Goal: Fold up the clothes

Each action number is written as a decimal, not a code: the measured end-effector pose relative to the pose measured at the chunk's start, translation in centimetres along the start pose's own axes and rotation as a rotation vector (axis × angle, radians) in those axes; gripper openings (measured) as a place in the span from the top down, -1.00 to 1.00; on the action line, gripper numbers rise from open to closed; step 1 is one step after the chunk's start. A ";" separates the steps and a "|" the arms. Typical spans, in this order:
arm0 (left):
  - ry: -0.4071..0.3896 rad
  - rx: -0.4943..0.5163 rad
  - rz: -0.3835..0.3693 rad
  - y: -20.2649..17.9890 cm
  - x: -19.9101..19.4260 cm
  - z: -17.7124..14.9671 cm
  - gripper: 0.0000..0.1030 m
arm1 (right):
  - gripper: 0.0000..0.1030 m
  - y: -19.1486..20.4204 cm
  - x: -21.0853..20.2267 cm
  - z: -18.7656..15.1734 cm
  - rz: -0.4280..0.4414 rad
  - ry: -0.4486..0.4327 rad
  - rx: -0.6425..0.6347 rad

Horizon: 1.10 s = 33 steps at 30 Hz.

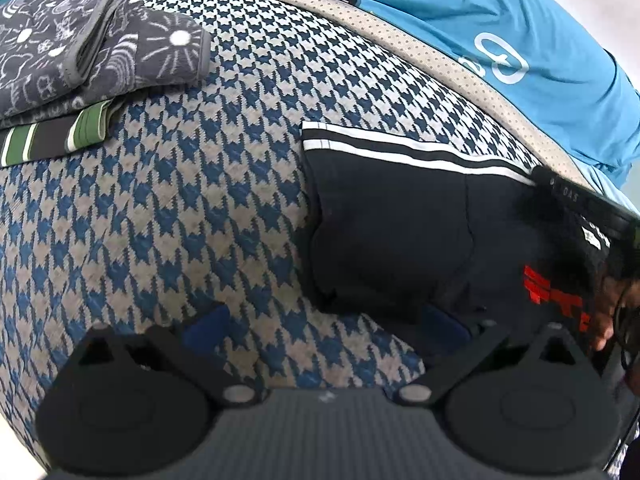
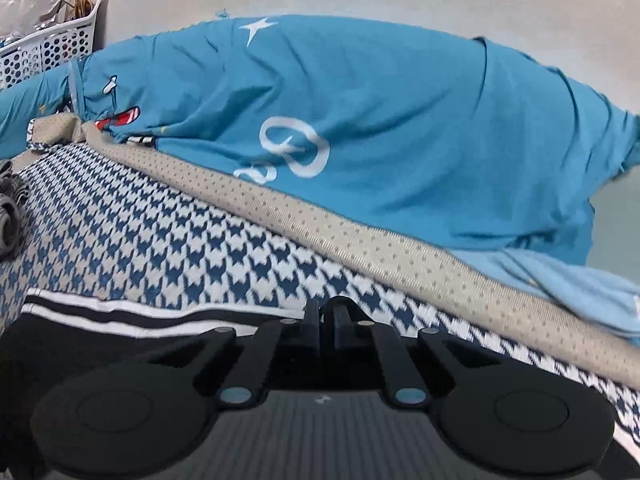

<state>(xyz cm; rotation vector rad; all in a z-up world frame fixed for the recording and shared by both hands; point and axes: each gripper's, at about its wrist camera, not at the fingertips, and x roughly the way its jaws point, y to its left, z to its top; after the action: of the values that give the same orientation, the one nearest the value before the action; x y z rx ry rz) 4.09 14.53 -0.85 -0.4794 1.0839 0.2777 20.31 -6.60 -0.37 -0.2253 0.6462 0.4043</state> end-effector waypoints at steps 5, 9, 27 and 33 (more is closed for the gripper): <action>-0.006 0.011 0.020 -0.4 0.3 0.0 -1.00 | 0.86 -0.4 0.7 1.7 -0.001 -0.051 0.089; -0.010 0.023 0.035 -0.7 0.5 -0.1 -1.00 | 0.82 0.1 2.5 1.6 -0.027 0.004 0.089; -0.058 -0.030 0.049 0.4 -0.5 0.1 -1.00 | 0.44 2.3 -11.7 -3.9 0.228 -0.005 0.121; -0.071 -0.020 0.049 0.3 -1.0 0.0 -1.00 | 0.43 3.4 -16.4 -8.1 0.255 0.012 0.083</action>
<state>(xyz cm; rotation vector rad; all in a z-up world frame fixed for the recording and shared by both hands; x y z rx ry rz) 3.50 14.84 -0.01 -0.4576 1.0250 0.3465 2.57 -10.97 3.29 -0.0663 0.7046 0.6197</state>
